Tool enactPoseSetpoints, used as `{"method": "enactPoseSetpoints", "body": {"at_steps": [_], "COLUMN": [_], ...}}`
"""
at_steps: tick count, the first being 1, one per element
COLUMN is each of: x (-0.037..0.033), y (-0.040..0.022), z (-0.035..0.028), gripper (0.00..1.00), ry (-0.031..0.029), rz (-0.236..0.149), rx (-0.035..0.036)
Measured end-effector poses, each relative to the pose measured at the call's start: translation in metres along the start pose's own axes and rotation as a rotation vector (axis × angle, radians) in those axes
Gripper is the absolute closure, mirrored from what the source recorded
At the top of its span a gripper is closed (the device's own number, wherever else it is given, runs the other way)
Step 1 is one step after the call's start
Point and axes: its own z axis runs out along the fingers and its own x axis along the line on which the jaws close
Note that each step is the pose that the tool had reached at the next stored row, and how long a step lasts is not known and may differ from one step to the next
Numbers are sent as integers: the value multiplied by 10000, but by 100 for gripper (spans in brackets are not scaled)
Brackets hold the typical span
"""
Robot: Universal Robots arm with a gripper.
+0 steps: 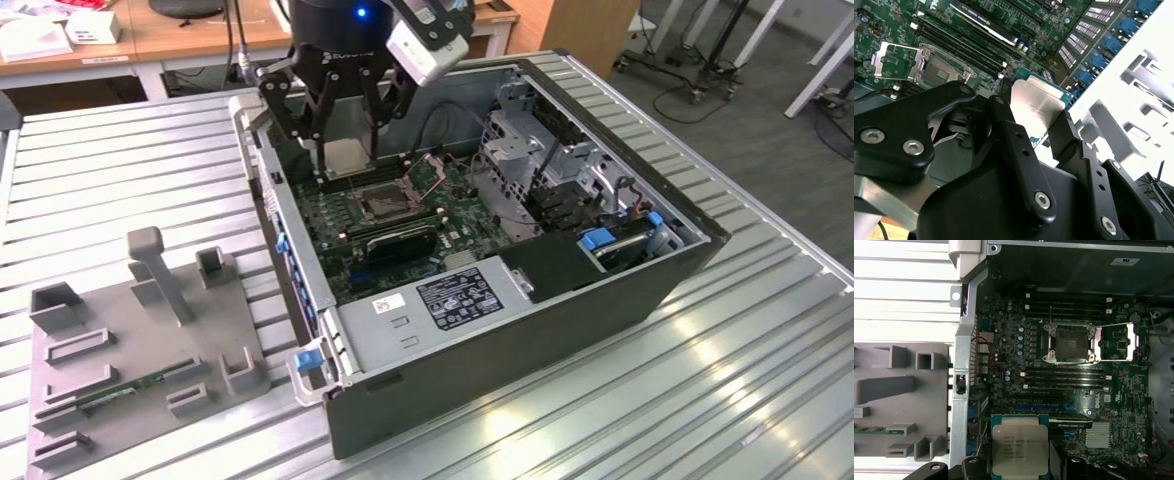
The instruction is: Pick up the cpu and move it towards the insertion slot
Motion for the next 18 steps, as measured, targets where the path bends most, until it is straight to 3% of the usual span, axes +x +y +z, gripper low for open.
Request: {"method": "enactPoseSetpoints", "body": {"at_steps": [18], "x": [-292], "y": [-6], "z": [13], "gripper": [46], "ry": [0], "rz": [3], "rx": [1]}}
